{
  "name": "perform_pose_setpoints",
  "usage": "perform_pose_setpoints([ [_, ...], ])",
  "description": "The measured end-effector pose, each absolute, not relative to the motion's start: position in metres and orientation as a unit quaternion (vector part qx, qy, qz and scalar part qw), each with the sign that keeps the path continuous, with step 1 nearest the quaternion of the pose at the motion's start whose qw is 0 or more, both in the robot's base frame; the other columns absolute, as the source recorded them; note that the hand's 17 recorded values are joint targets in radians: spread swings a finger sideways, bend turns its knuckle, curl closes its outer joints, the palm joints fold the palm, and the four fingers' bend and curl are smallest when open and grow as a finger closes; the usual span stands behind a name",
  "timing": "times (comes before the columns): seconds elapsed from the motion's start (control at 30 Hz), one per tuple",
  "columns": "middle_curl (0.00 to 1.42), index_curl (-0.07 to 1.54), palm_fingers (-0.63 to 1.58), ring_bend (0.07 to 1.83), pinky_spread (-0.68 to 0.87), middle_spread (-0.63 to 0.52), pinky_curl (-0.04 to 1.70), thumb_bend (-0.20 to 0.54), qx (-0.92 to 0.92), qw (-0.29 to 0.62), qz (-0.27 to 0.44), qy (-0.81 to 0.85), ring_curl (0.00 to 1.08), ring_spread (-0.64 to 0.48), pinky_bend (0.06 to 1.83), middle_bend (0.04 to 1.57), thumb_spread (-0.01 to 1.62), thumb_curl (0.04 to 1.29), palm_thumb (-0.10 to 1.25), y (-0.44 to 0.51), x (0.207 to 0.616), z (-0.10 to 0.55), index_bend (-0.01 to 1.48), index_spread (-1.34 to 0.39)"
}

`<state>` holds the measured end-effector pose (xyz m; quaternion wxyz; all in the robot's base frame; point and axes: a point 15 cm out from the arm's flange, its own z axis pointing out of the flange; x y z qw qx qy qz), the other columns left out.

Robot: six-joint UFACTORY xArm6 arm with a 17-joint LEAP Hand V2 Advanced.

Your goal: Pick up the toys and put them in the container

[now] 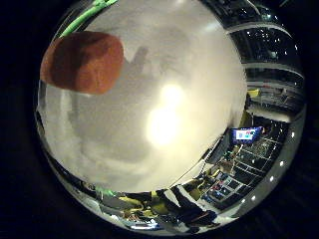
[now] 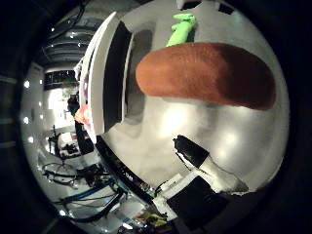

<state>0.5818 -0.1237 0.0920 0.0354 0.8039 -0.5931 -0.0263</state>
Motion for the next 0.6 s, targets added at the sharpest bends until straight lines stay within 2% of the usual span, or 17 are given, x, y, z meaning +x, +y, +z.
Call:
perform_pose_setpoints([
  [0.23, 0.33, 0.26, 0.11, 0.32, 0.4, 0.03, 0.31, -0.026, 0.802, 0.072, -0.052, -0.591, 0.26, 0.14, 0.46, 0.22, 0.97, 0.34, 0.73, -0.131, 0.583, 0.051, 0.16, -0.36],
  [0.37, 0.35, 0.26, 0.3, 0.39, 0.38, -0.02, 0.29, -0.024, 0.799, 0.08, -0.056, -0.593, 0.27, 0.04, 0.44, 0.31, 0.96, 0.34, 0.75, -0.139, 0.578, 0.043, 0.15, -0.36],
  [0.43, 0.36, 0.26, 0.48, 0.5, 0.29, -0.08, 0.27, -0.023, 0.799, 0.081, -0.055, -0.593, 0.28, -0.06, 0.44, 0.36, 0.96, 0.34, 0.75, -0.142, 0.577, 0.043, 0.17, -0.36],
  [0.5, 0.41, 0.27, 0.87, 0.72, 0.02, -0.17, 0.29, -0.022, 0.797, 0.08, -0.051, -0.596, 0.35, -0.2, 0.54, 0.47, 0.96, 0.35, 0.77, -0.15, 0.578, 0.044, 0.17, -0.38],
  [0.57, 0.44, 0.29, 1.1, 0.8, -0.16, -0.21, 0.31, -0.022, 0.79, 0.072, -0.045, -0.607, 0.38, -0.25, 0.63, 0.54, 0.96, 0.35, 0.77, -0.165, 0.578, 0.052, 0.21, -0.41],
  [0.6, 0.47, 0.31, 1.26, 0.84, -0.17, -0.22, 0.33, -0.02, 0.787, 0.068, -0.037, -0.612, 0.4, -0.25, 0.67, 0.59, 0.96, 0.35, 0.78, -0.172, 0.58, 0.059, 0.26, -0.42],
])
